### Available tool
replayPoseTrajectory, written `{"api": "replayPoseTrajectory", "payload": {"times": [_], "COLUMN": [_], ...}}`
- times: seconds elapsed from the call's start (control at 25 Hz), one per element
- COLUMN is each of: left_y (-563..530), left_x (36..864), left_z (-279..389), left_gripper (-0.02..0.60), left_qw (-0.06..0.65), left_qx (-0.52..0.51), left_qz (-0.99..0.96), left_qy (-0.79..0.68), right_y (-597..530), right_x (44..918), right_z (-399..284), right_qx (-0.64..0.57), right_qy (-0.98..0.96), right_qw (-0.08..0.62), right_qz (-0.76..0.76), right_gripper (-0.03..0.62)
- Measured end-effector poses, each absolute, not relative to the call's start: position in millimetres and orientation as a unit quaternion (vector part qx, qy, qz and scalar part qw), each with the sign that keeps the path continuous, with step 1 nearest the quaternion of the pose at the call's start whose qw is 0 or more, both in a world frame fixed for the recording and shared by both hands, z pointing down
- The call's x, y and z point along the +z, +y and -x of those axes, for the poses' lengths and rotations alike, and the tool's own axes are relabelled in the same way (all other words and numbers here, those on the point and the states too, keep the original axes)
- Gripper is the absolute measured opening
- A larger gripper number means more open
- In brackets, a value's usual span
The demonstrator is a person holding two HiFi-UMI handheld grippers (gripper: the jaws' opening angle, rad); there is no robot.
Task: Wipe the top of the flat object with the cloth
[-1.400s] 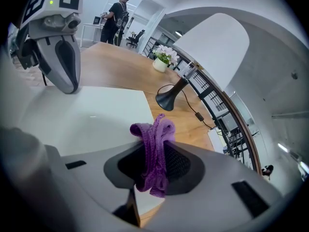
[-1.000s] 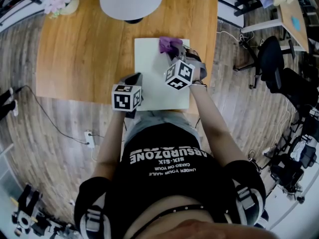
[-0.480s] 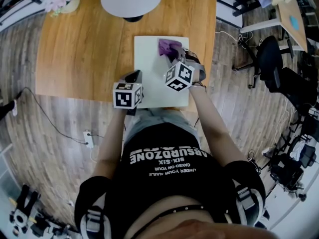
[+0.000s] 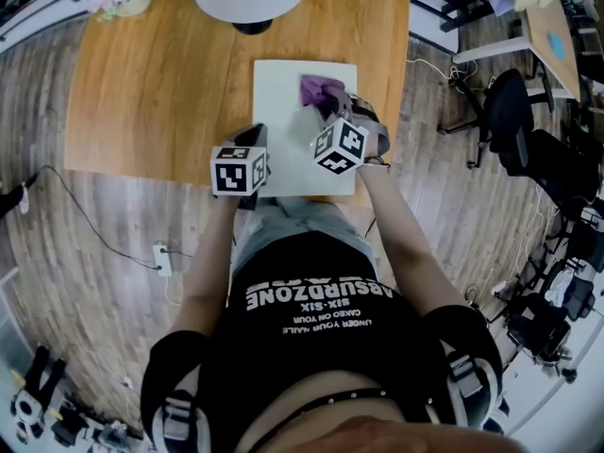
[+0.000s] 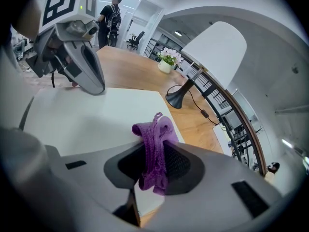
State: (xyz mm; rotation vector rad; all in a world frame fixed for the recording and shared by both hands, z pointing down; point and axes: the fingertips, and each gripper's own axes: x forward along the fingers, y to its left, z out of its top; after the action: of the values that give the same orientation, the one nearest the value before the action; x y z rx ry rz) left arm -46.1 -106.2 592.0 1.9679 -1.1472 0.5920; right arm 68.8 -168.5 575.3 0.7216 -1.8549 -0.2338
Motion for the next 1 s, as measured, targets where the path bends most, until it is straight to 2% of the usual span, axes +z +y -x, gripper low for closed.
{"api": "replayPoseTrajectory", "payload": {"times": [0.6,1.0], "left_y": [-102,-99], "left_x": [589,591], "left_z": [46,48], "left_gripper": [0.015,0.015], "left_qw": [0.349,0.354], "left_qx": [0.244,0.233], "left_qz": [-0.775,-0.773], "left_qy": [-0.467,-0.473], "right_y": [-132,-102], "right_x": [574,575], "right_z": [-69,-68], "right_qx": [-0.087,-0.079], "right_qy": [-0.789,-0.793], "right_qw": [0.526,0.521], "right_qz": [-0.306,-0.306], "right_gripper": [0.104,0.104]}}
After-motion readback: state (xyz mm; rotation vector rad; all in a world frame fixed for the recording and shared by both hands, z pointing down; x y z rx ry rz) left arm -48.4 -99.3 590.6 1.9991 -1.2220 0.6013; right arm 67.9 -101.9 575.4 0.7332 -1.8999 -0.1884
